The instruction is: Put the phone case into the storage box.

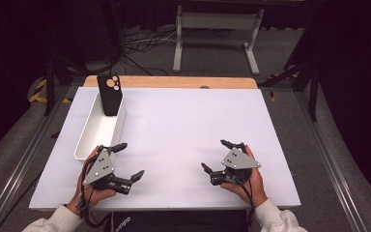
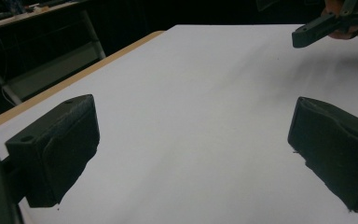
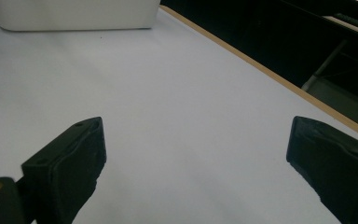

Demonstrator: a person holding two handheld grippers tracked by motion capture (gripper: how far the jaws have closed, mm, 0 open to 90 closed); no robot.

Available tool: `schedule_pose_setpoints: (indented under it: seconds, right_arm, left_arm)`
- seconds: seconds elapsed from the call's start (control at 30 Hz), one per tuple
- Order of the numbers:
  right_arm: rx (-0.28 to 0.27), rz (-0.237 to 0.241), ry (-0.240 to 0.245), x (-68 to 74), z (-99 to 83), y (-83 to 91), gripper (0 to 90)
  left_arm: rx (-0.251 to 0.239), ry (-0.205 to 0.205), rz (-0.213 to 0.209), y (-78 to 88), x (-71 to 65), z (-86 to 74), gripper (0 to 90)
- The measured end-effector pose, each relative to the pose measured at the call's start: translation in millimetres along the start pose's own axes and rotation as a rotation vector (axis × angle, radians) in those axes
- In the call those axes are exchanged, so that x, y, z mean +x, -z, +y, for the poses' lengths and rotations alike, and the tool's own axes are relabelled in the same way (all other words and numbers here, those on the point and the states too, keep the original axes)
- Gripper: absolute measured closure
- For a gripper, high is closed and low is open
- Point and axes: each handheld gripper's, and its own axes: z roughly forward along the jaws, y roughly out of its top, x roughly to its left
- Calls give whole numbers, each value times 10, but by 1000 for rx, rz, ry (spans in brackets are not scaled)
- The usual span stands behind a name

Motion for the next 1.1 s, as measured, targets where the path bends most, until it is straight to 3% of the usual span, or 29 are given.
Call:
schedule_pose_setpoints:
  seconds: [0.17, 0.4, 0.77, 0.9, 1.1]
  right_arm:
    - [-4, 0, -1, -5, 4, 3, 53]
    - [-3, 5, -4, -10, 12, 14, 52]
    - [-4, 23, 6, 30, 24, 7, 54]
    - [9, 36, 15, 62, 28, -27, 54]
    - [7, 43, 24, 113, 49, -44, 54]
  left_arm:
    - [37, -13, -2, -13, -13, -76, 28]
    - [73, 8, 7, -47, 24, -161, 29]
    - [59, 13, -8, -42, 22, -150, 28]
    - [52, -9, -1, -49, 3, -132, 26]
    - [51, -11, -5, -26, -8, -133, 22]
